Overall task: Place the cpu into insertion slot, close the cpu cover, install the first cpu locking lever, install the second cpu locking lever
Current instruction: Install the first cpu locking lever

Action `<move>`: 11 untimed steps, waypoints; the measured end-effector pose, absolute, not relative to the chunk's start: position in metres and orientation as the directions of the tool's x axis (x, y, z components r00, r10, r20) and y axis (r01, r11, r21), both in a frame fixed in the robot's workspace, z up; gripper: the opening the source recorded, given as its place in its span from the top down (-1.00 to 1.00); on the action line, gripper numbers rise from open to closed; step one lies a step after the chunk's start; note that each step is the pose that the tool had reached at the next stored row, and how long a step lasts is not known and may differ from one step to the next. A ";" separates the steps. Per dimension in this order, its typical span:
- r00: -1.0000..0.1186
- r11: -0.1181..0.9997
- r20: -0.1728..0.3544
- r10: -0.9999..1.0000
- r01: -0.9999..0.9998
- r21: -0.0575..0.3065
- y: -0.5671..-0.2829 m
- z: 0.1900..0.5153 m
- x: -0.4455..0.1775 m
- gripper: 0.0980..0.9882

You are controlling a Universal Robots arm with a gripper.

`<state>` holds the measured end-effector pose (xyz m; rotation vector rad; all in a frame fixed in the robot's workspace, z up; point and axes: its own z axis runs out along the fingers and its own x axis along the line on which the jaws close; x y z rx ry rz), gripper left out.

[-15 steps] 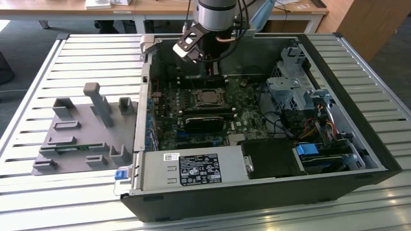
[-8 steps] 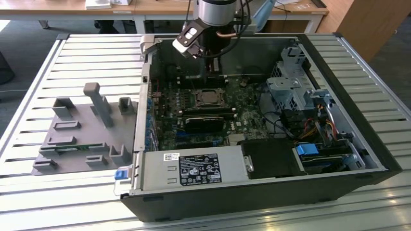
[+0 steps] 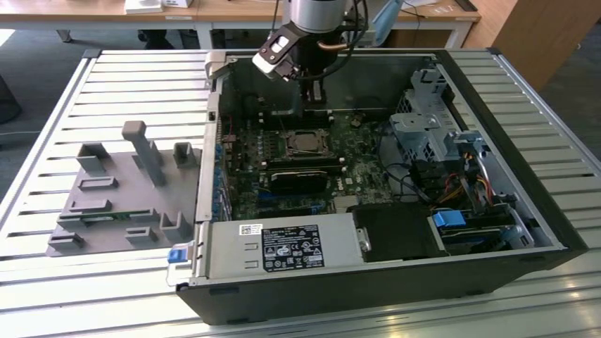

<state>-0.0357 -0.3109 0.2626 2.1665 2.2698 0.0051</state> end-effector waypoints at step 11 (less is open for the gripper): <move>-0.228 0.228 -0.014 0.974 0.974 0.003 -0.311 0.263 -0.036 0.96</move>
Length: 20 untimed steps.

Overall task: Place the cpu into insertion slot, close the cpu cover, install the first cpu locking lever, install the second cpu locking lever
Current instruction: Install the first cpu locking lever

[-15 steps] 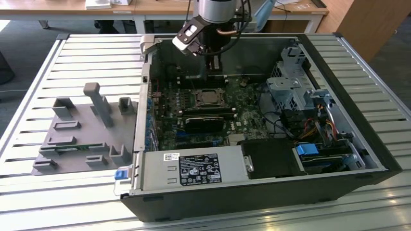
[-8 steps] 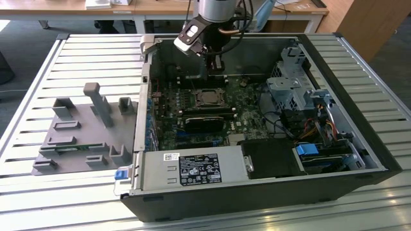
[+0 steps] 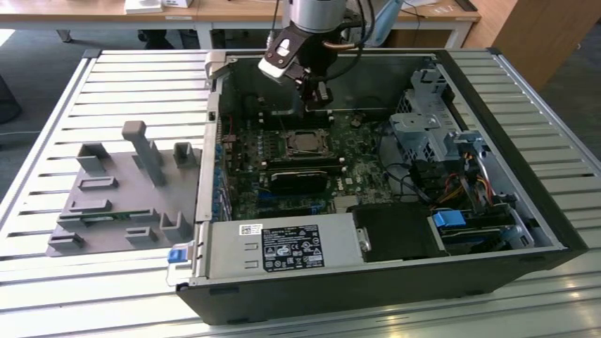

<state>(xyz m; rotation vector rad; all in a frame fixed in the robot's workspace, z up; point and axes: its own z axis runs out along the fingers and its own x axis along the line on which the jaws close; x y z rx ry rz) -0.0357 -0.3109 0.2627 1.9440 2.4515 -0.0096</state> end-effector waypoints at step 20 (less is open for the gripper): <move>-0.552 0.552 -0.020 0.834 0.834 -0.001 -0.311 0.262 -0.036 0.96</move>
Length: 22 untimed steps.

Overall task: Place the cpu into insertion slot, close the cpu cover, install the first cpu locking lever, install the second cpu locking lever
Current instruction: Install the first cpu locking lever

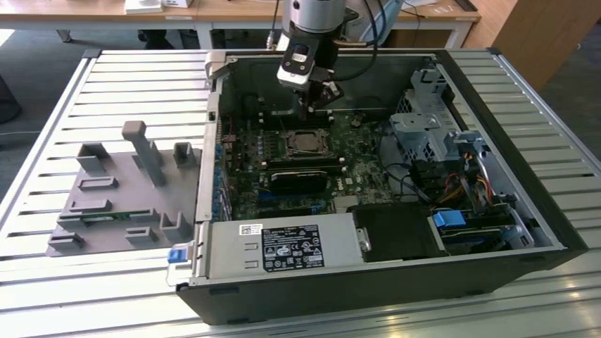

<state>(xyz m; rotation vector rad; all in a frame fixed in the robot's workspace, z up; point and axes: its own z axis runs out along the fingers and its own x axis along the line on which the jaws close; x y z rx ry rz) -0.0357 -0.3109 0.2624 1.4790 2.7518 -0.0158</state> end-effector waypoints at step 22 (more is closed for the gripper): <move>-0.695 0.695 -0.022 0.719 0.719 -0.006 -0.311 0.261 -0.036 0.96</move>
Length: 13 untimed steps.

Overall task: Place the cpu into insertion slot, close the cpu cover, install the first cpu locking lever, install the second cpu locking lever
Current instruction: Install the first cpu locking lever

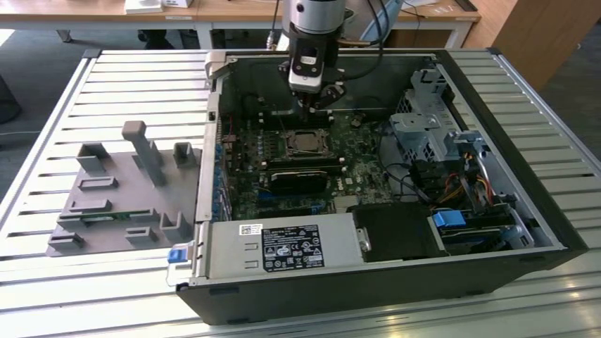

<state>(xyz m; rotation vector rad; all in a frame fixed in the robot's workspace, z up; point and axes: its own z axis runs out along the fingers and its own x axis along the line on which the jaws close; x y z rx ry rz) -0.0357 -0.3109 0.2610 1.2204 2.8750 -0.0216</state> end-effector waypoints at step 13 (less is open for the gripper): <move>-0.792 0.792 -0.024 0.611 0.611 -0.008 -0.311 0.261 -0.036 0.96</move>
